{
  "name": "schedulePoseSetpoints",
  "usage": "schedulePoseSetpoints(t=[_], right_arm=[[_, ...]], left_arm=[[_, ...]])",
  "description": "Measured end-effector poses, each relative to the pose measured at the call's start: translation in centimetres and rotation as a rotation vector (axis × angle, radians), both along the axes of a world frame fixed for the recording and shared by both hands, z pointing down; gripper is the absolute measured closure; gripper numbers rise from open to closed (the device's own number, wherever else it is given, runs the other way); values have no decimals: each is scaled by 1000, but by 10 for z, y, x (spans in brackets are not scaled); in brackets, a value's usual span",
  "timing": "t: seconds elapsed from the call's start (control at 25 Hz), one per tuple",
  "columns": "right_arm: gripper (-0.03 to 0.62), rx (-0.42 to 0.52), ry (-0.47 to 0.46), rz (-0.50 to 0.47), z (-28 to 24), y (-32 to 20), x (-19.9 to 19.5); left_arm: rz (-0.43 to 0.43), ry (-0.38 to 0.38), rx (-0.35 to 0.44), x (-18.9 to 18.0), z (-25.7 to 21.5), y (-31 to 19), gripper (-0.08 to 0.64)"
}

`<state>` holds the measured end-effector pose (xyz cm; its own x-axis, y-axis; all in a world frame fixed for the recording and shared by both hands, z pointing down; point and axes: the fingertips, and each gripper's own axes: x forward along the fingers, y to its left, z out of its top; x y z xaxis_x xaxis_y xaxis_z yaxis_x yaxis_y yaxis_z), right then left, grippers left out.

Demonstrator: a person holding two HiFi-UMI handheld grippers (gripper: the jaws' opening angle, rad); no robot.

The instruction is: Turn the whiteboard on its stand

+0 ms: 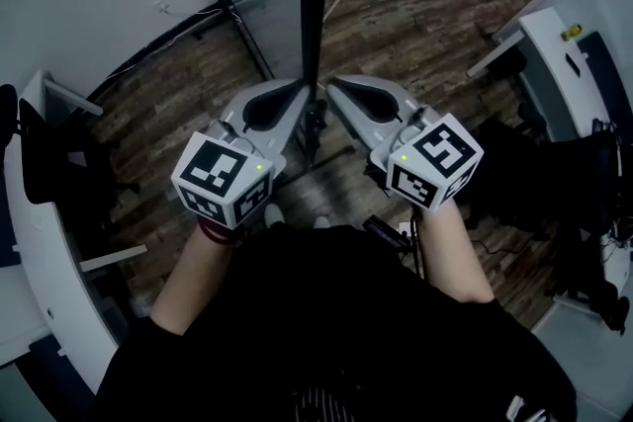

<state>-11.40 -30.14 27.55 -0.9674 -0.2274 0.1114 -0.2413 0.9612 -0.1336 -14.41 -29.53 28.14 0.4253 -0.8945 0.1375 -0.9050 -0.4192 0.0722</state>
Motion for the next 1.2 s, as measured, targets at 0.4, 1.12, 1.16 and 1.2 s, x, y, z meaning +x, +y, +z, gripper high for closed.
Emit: schedulePoseSetpoints(t=[0.4, 1.12, 1.16, 1.2], right_arm=[[589, 37, 3, 64, -10, -6, -13], [474, 15, 66, 99, 3, -3, -20], [460, 15, 76, 103, 5, -3, -21], [451, 14, 82, 104, 7, -2, -23]], left_arm=[[-4, 10, 41, -18, -8, -5, 558], [30, 35, 31, -33, -5, -3, 558], [29, 34, 32, -35, -6, -1, 558], [27, 35, 31, -36, -5, 0, 558]])
